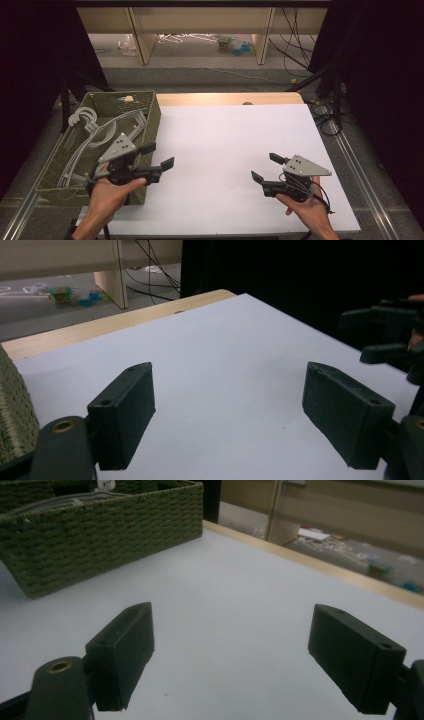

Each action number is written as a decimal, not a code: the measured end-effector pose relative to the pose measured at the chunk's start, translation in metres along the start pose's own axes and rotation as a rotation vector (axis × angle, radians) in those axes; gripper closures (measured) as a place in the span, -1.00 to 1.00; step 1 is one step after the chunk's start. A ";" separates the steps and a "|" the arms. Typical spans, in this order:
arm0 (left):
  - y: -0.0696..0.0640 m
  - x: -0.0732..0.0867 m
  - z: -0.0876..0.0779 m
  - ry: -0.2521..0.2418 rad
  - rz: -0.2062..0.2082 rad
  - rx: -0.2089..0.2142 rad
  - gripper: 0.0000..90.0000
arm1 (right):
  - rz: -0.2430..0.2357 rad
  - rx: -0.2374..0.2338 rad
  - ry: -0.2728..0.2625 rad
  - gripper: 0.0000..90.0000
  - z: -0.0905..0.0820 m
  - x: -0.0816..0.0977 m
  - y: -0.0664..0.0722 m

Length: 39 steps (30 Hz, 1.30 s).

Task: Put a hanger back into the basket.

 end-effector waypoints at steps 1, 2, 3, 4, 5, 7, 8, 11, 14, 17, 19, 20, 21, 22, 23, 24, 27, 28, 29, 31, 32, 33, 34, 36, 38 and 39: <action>-0.003 0.002 0.003 -0.005 -0.011 0.007 -0.54 | 0.020 -0.012 0.002 -0.57 0.001 0.002 0.000; -0.006 0.004 0.005 -0.010 -0.019 0.021 -0.54 | 0.016 -0.005 0.006 -0.57 0.001 0.004 -0.001; -0.007 0.007 0.008 -0.010 -0.018 0.022 -0.54 | 0.019 -0.007 -0.003 -0.57 0.002 0.004 -0.001; -0.007 0.011 0.010 -0.007 0.001 0.019 -0.54 | 0.029 0.003 0.010 -0.58 0.001 0.006 -0.001; -0.008 0.014 0.013 -0.004 0.004 0.021 -0.54 | 0.023 -0.002 0.009 -0.58 0.000 0.005 -0.002; -0.010 0.023 0.017 0.003 -0.022 0.033 -0.54 | 0.023 -0.002 -0.002 -0.58 -0.001 0.005 -0.002; -0.011 0.027 0.020 0.011 -0.029 0.044 -0.55 | 0.027 0.000 0.002 -0.58 -0.001 0.005 -0.002; -0.014 0.038 0.027 0.024 -0.041 0.070 -0.57 | 0.032 -0.005 -0.005 -0.58 -0.002 0.006 -0.001; -0.016 0.048 0.032 0.039 -0.026 0.073 -0.61 | 0.038 -0.013 0.014 -0.59 -0.002 0.009 0.002; -0.017 0.056 0.034 0.027 0.037 0.054 -0.62 | 0.042 -0.023 0.008 -0.62 -0.003 0.012 0.006; -0.017 0.061 0.035 0.015 0.069 0.041 -0.62 | 0.053 -0.039 -0.004 -0.64 -0.004 0.013 0.009; -0.017 0.062 0.034 0.008 0.065 0.043 -0.62 | 0.059 -0.038 0.003 -0.65 -0.005 0.015 0.009; -0.018 0.064 0.034 -0.003 0.065 0.034 -0.62 | 0.071 -0.044 -0.003 -0.65 -0.007 0.015 0.011; -0.017 0.065 0.032 -0.007 0.099 0.013 -0.63 | 0.079 -0.054 -0.009 -0.65 -0.009 0.016 0.013; -0.017 0.066 0.031 -0.006 0.137 -0.003 -0.63 | 0.074 -0.046 -0.019 -0.65 -0.011 0.016 0.013; -0.019 0.067 0.029 -0.001 0.143 0.003 -0.63 | 0.070 -0.051 -0.022 -0.65 -0.013 0.016 0.015; -0.024 0.068 0.025 -0.011 0.123 0.025 -0.63 | 0.069 -0.045 -0.029 -0.65 -0.019 0.019 0.019; -0.024 0.069 0.024 -0.011 0.124 0.027 -0.63 | 0.074 -0.058 -0.045 -0.65 -0.019 0.020 0.021; -0.025 0.069 0.024 -0.022 0.124 0.037 -0.63 | 0.072 -0.057 -0.038 -0.65 -0.021 0.021 0.021; -0.024 0.070 0.022 -0.022 0.121 0.035 -0.63 | 0.068 -0.062 -0.027 -0.65 -0.023 0.025 0.023; -0.023 0.070 0.021 -0.027 0.121 0.033 -0.63 | 0.064 -0.069 -0.020 -0.65 -0.024 0.026 0.024; -0.023 0.071 0.020 -0.029 0.107 0.027 -0.63 | 0.061 -0.060 -0.019 -0.65 -0.025 0.027 0.025; -0.022 0.070 0.020 -0.040 0.105 0.028 -0.63 | 0.065 -0.068 -0.020 -0.65 -0.025 0.027 0.027; -0.018 0.069 0.019 -0.038 0.108 0.017 -0.63 | 0.053 -0.070 -0.022 -0.65 -0.025 0.027 0.027; -0.017 0.069 0.019 -0.042 0.092 0.017 -0.63 | 0.057 -0.069 -0.030 -0.65 -0.023 0.026 0.027; -0.017 0.069 0.019 -0.040 0.084 0.021 -0.63 | 0.053 -0.068 -0.012 -0.65 -0.024 0.027 0.026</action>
Point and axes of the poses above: each handheld gripper's, and its own axes: z roughly forward along the jaws, x roughly out of its underside, y roughly to its left, the point moved 7 cm from there along z, roughly forward along the jaws
